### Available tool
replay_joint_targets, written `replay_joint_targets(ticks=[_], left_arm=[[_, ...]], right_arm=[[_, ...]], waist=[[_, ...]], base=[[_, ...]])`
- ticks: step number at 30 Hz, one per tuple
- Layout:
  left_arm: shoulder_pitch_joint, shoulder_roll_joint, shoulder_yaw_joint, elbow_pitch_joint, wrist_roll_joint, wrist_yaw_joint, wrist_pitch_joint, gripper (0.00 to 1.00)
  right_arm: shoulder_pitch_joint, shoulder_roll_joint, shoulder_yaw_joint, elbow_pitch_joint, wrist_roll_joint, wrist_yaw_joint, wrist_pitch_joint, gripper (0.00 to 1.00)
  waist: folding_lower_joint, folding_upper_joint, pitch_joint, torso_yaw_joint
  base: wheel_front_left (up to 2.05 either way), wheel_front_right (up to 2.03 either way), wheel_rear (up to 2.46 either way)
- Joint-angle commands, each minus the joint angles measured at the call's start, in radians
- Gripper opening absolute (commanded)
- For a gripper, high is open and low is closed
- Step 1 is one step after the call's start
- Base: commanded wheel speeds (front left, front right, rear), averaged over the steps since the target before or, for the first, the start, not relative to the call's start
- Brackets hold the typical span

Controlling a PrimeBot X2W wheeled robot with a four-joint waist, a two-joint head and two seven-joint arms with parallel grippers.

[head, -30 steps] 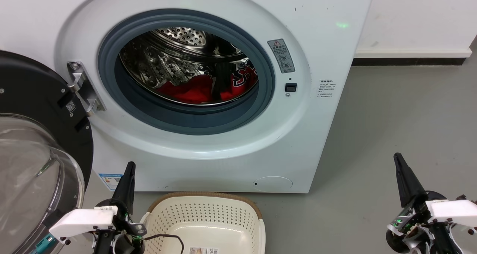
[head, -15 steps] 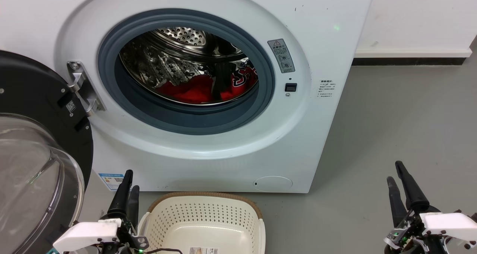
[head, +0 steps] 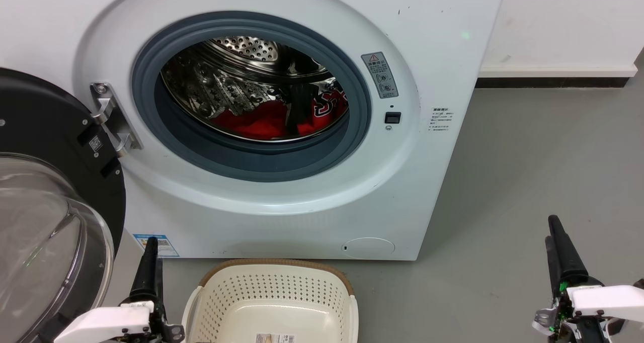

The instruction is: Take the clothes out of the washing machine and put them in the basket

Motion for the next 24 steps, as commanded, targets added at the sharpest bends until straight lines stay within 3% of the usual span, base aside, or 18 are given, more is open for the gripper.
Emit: replay_joint_targets(ticks=[1, 16, 24], left_arm=[[-0.008, 0.002, 0.007, 0.004, 0.019, 0.000, -0.013, 1.00], [-0.020, 0.002, 0.094, -0.086, 0.267, 0.019, -0.066, 1.00], [0.003, 0.003, 0.084, -0.213, 0.440, 0.081, -0.093, 1.00]], right_arm=[[-0.007, -0.003, -0.009, -0.027, -0.068, 0.000, -0.014, 1.00], [-0.014, -0.004, -0.047, -0.139, -0.467, 0.000, -0.068, 1.00], [-0.005, -0.005, -0.014, -0.251, -0.706, 0.000, -0.096, 1.00]], waist=[[0.0000, 0.0000, 0.000, 0.000], [0.0000, 0.0000, 0.004, 0.001], [0.0000, 0.0000, 0.009, 0.001]], base=[[0.00, 0.00, 0.00], [0.00, 0.00, 0.00], [0.00, 0.00, 0.00]])
